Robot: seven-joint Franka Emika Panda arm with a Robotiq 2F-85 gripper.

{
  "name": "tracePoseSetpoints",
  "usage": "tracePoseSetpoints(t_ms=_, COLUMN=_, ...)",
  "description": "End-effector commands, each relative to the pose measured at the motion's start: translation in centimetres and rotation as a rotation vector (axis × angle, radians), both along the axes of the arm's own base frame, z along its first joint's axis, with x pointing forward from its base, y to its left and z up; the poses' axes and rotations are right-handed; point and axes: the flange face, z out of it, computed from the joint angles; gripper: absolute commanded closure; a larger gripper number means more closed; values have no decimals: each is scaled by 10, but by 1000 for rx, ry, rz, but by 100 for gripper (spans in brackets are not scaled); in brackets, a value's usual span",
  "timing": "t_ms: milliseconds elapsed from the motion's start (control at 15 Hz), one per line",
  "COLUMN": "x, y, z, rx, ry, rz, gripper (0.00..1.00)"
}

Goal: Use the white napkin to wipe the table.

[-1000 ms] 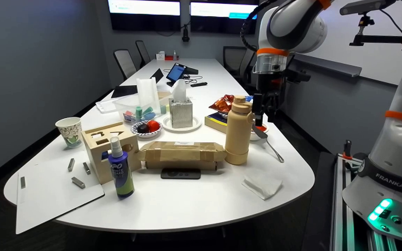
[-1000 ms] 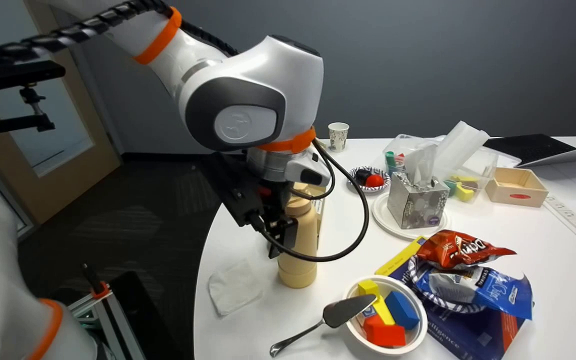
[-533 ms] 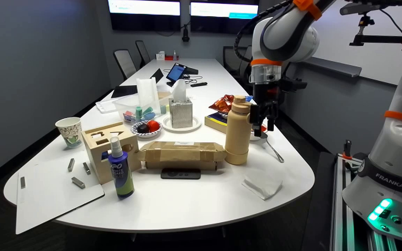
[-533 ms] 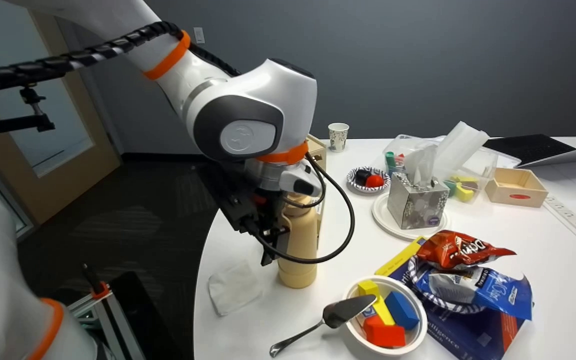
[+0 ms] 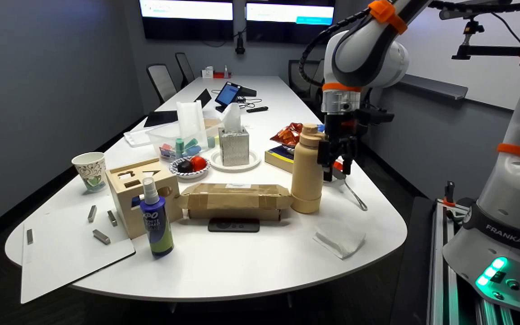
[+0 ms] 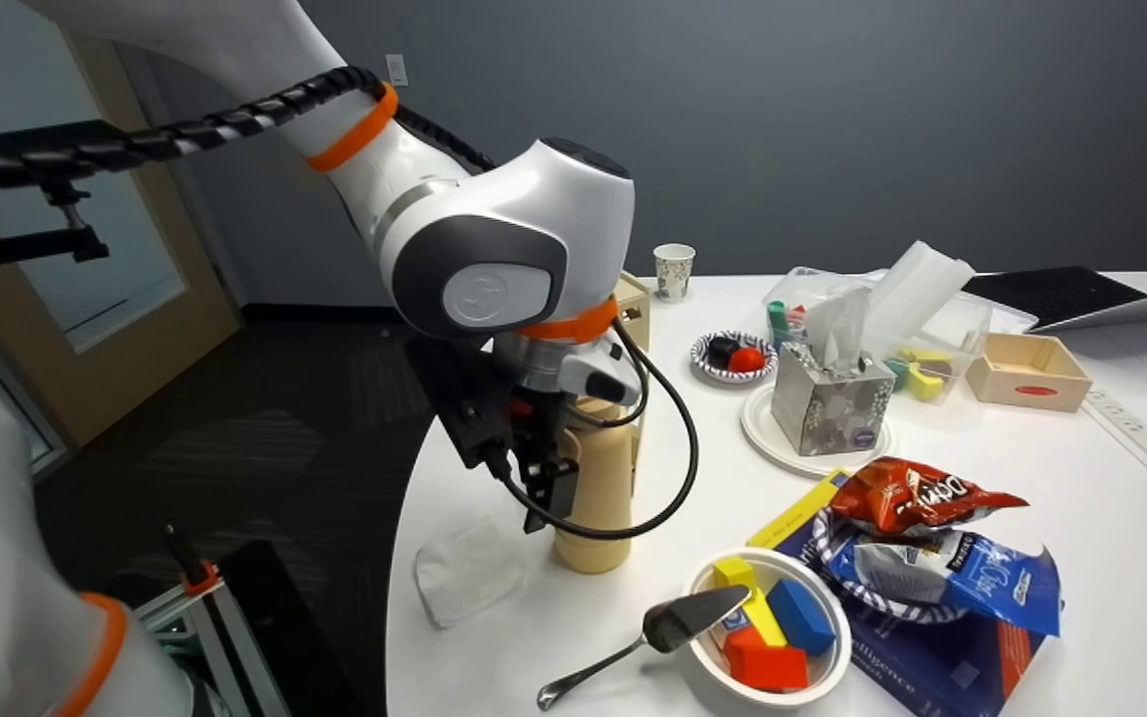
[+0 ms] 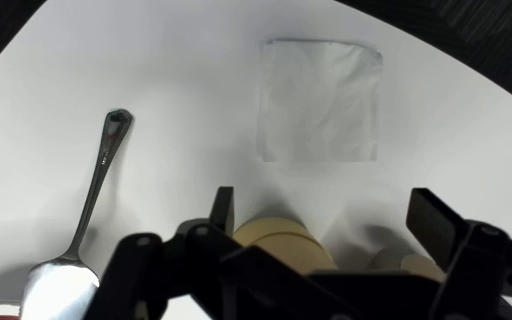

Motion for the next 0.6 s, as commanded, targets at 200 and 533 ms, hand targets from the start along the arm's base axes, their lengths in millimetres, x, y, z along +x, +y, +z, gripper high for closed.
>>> tracePoseSetpoints(t_ms=200, x=13, y=13, z=-19, rx=-64, ry=-53, rz=-74, gripper=0)
tracePoseSetpoints(t_ms=533, x=18, y=19, z=-31, rx=-91, ry=-76, rz=-126, gripper=0)
